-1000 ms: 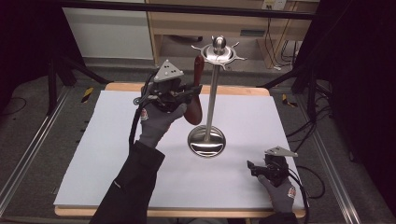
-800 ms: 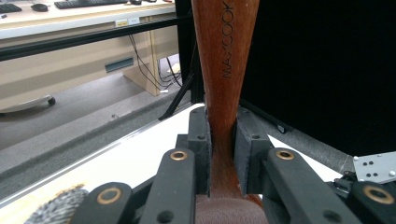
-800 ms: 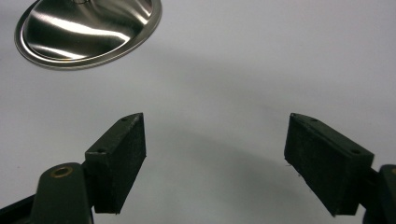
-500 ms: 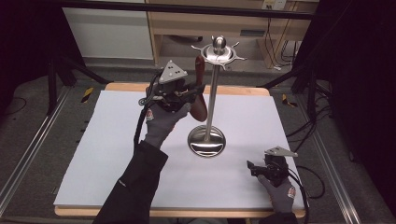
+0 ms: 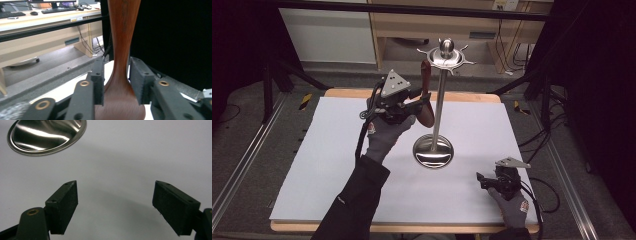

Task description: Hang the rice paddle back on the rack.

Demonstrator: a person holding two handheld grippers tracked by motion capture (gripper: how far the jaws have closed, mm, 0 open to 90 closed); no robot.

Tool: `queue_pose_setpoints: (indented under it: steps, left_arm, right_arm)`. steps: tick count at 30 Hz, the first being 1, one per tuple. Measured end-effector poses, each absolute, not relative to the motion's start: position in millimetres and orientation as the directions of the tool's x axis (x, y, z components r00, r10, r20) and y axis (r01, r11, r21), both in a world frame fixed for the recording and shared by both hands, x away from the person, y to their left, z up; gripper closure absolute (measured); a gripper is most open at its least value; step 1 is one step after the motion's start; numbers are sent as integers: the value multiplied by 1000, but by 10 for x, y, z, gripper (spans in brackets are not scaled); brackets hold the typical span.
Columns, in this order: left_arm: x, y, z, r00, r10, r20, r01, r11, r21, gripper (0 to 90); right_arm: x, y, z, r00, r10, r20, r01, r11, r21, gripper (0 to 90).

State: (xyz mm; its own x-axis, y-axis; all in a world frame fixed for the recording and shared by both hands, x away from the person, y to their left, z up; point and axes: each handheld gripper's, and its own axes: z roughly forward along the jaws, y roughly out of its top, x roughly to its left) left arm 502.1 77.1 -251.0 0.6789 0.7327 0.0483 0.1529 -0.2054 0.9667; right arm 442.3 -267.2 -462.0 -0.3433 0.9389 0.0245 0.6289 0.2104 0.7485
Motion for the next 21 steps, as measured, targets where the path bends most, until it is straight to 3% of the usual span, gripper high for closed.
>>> queue_pose_setpoints:
  steps: [10, 21]
  left_arm:
    - [4857, 1077, -2662, 678, 732, 70, 125, -208, 970, 491]
    - [4704, 1313, -3052, 679, 734, 24, 214, -229, 950, 442]
  right_arm:
    - [4430, -2672, -4626, -338, 941, 14, 627, 214, 749, 202]
    - [4410, -2681, -4640, -325, 946, 7, 632, 212, 746, 192]
